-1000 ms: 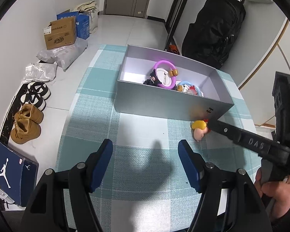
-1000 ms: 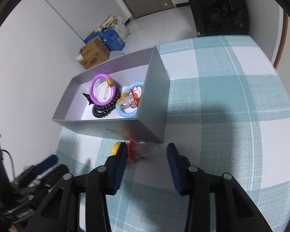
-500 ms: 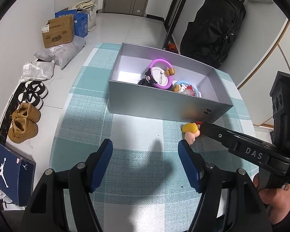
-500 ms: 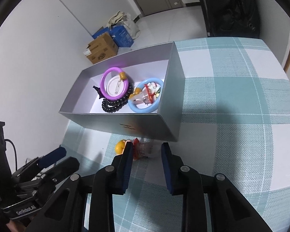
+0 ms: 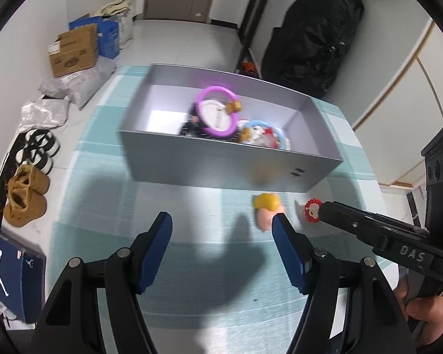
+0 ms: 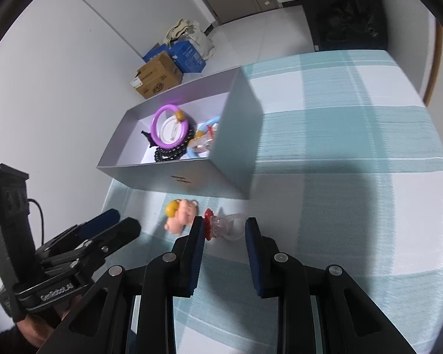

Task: Organize jewelry
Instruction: 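Grasp the small doll figure with the left tool, then carry the doll figure into the box and open the left tool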

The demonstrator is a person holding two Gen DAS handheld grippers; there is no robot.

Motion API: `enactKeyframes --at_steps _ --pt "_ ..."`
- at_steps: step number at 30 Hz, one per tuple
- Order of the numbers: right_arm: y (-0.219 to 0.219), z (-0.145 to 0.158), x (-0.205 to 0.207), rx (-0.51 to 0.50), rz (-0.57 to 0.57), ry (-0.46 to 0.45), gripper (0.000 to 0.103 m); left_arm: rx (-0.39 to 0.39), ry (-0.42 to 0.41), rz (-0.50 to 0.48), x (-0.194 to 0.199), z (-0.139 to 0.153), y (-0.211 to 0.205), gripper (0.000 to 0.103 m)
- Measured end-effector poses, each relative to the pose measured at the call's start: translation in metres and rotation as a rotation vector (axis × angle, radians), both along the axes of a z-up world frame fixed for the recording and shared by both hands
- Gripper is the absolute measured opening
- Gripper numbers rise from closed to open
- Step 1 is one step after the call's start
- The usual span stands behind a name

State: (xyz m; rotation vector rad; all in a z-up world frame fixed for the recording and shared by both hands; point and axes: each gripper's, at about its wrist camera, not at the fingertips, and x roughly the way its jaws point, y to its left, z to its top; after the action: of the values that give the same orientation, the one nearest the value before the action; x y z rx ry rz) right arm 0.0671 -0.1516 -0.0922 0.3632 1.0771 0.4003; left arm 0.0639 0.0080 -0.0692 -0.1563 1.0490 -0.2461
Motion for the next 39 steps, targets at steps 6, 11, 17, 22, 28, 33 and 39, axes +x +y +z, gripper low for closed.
enactKeyframes --at_steps 6,11,17,22,28,33,39 --pt "-0.028 0.014 -0.009 0.040 -0.045 -0.026 0.026 -0.032 0.015 -0.042 0.007 -0.004 -0.019 0.065" --pt "-0.043 0.030 -0.012 0.065 -0.061 -0.060 0.027 0.003 0.009 -0.056 0.009 -0.007 -0.032 0.065" --pt "-0.050 0.045 -0.013 0.086 -0.063 -0.093 0.027 0.058 -0.034 -0.057 0.006 -0.005 -0.040 0.064" --pt "-0.054 0.049 -0.014 0.096 -0.072 -0.101 0.027 0.080 -0.029 -0.082 0.006 -0.008 -0.045 0.034" --pt "-0.053 0.052 -0.013 0.107 -0.072 -0.109 0.027 0.065 -0.029 -0.102 0.005 -0.007 -0.045 0.017" --pt "-0.051 0.051 -0.011 0.108 -0.072 -0.109 0.027 0.044 -0.051 -0.114 0.002 0.000 -0.046 0.017" --pt "-0.045 0.052 -0.007 0.115 -0.070 -0.121 0.027 0.017 -0.081 -0.131 -0.001 0.011 -0.044 0.017"
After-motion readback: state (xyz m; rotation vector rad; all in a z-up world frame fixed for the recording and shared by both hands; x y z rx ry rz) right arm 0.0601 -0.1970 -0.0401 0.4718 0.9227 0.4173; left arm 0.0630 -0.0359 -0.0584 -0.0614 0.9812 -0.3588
